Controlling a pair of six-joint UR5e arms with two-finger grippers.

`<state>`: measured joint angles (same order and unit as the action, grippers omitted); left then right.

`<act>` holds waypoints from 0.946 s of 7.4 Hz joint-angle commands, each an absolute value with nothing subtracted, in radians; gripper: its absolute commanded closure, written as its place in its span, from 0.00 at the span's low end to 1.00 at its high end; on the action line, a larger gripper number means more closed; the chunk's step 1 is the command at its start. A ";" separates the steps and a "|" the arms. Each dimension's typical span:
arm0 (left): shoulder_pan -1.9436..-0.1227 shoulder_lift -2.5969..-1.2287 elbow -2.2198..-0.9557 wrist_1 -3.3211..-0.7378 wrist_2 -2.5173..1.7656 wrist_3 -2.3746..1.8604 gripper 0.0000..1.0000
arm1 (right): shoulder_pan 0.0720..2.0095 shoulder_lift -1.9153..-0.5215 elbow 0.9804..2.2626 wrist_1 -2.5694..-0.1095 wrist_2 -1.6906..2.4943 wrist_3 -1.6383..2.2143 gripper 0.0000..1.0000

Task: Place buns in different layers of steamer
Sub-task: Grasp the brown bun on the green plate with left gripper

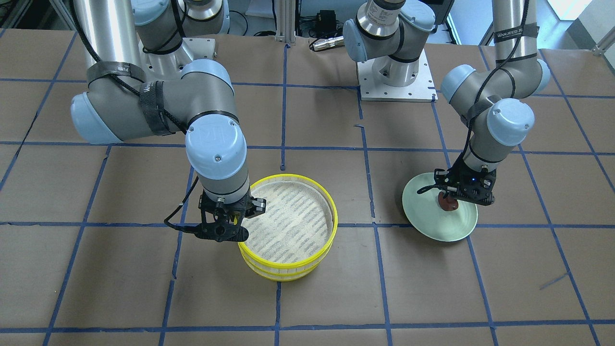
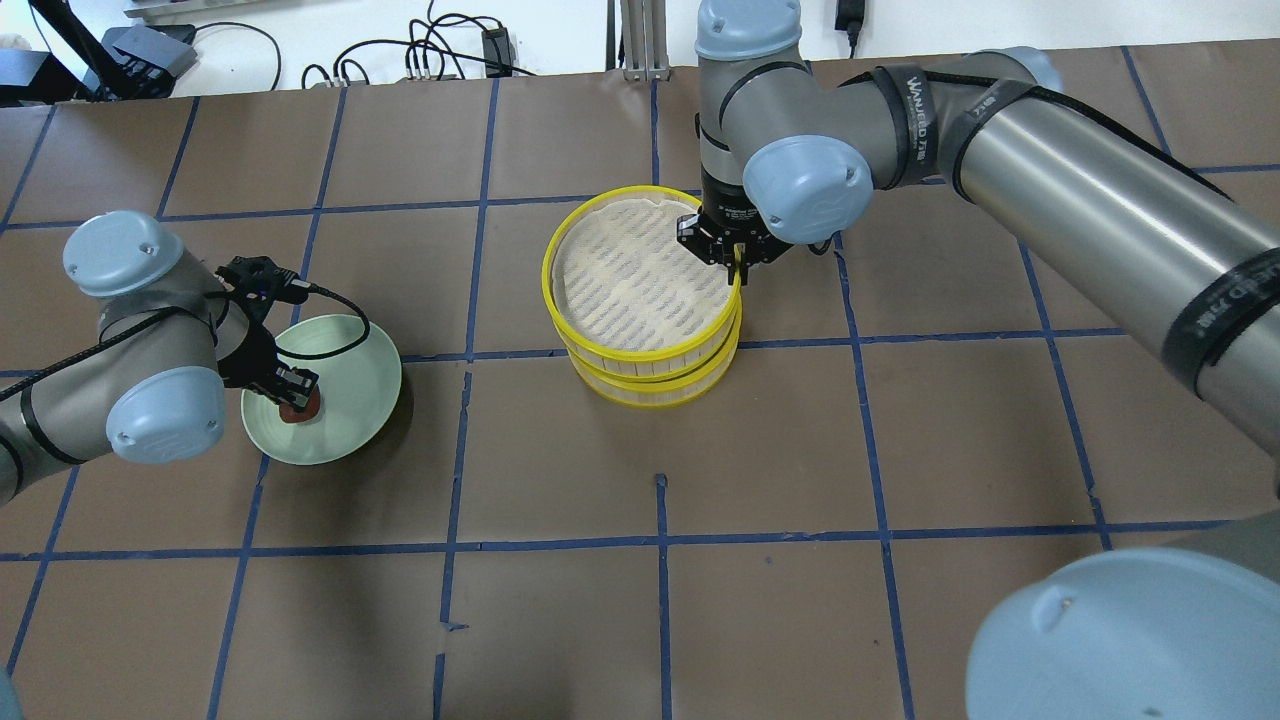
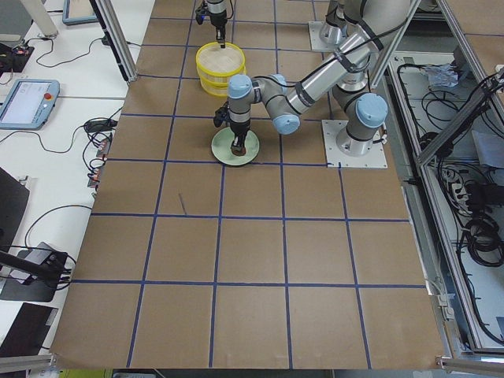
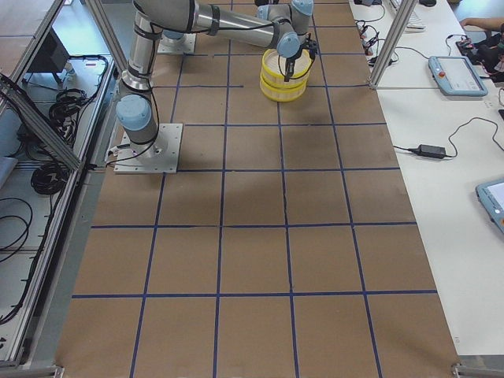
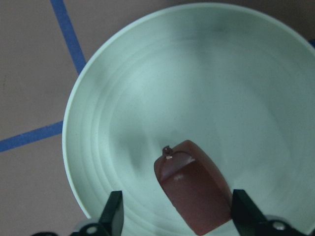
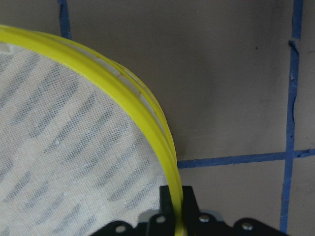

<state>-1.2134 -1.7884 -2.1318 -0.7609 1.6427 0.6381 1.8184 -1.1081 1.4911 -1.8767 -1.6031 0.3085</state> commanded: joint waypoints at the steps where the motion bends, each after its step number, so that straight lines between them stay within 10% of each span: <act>1: -1.245 -1.772 -2.090 -0.761 1.640 0.536 0.97 | 1.818 -1.098 1.493 -1.871 -1.628 0.316 0.96; 7: -1.645 -1.689 -1.723 -1.175 1.528 -0.105 0.97 | 1.819 -1.095 1.499 -1.862 -1.615 0.345 0.96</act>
<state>-1.5658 -1.6816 -1.7718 -1.1434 1.5743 0.0450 1.8194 -1.0959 1.4933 -1.8634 -1.6151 0.3431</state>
